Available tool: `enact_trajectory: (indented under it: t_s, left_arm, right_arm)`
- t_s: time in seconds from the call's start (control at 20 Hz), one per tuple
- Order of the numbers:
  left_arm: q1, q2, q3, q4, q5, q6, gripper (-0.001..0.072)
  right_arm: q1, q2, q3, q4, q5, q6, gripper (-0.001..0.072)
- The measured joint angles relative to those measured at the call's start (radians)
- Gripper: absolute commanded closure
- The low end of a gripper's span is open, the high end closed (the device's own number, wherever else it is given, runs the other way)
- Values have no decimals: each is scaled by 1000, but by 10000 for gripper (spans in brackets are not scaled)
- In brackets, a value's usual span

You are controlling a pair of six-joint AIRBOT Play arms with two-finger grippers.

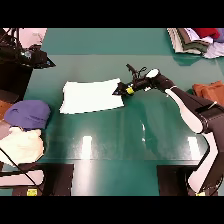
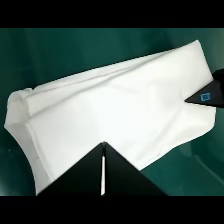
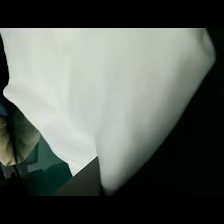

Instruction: Fold the shirts.

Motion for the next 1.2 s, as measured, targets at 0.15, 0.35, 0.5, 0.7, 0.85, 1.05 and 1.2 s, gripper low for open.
enact_trajectory:
  t_s: [0.15, 0.35, 0.5, 0.7, 0.85, 1.05, 1.2]
  left_arm:
    - [-47, 0, 0, 0, -14, 0, 685]
    - [-155, 0, 0, -1, -11, 2, 685]
    - [-235, 0, 0, -2, 15, 2, 685]
    - [-319, 0, 0, -3, 50, 2, 685]
    - [-365, 0, 0, -5, 73, 2, 685]
    - [-407, 0, 0, -6, 103, 1, 685]
    - [-418, 0, 0, -9, 127, -2, 685]
  right_arm:
    - [-66, 47, 28, -26, 54, -3, 697]
    - [-238, 174, 40, -155, 140, 35, 698]
    - [-411, 275, 43, -250, 203, 66, 697]
    - [-666, 380, 45, -327, 231, 90, 697]
    - [-841, 416, 45, -344, 216, 97, 697]
    - [-996, 433, 45, -349, 155, 100, 697]
    - [-1056, 436, 47, -322, 110, 100, 697]
